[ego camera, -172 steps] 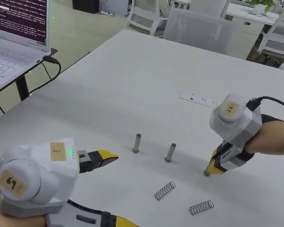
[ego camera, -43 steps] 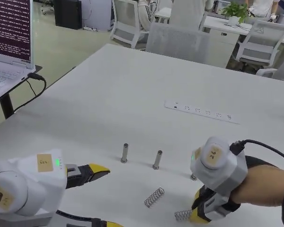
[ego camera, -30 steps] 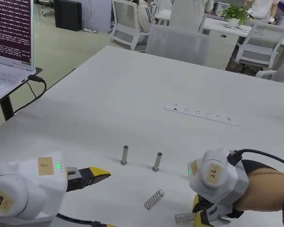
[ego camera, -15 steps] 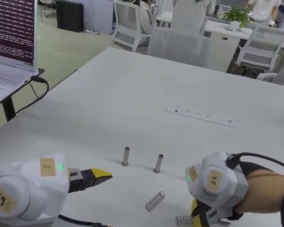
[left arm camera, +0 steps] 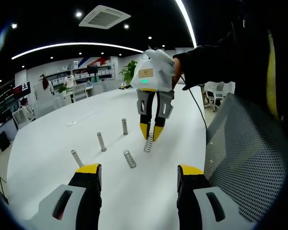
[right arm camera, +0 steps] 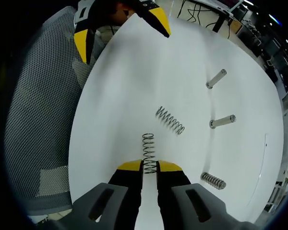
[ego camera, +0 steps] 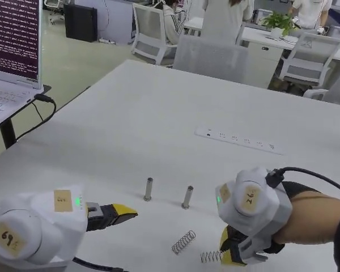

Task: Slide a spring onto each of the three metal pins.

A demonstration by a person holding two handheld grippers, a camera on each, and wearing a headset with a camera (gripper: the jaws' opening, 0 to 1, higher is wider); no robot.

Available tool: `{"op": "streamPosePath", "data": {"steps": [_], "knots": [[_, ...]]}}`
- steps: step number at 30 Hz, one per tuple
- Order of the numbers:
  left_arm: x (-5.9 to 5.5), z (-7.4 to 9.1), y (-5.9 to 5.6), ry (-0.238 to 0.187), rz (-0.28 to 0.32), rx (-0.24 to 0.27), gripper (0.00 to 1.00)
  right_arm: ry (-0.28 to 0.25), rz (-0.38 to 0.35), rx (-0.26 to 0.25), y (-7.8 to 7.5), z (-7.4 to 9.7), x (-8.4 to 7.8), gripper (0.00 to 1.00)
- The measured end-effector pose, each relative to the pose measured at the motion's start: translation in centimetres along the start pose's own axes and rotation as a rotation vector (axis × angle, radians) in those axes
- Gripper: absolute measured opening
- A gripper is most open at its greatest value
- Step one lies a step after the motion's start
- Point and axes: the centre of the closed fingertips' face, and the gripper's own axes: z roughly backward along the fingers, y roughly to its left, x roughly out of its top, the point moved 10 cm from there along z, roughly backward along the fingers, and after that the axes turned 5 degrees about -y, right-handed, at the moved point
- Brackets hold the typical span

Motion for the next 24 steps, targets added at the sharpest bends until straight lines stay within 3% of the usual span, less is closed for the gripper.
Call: {"op": "streamPosePath", "data": {"steps": [12,24], "knots": [[0.4,-1.2,-0.1,-0.016,-0.014,-0.061,0.51,-0.118,-0.012,0.035,1.1,2.6,4.1,0.08],[0.8,-2.2,-0.7,-0.020,-0.050,-0.120,0.33,-0.139,0.020,0.046,1.7,3.4,6.0,0.08]]}}
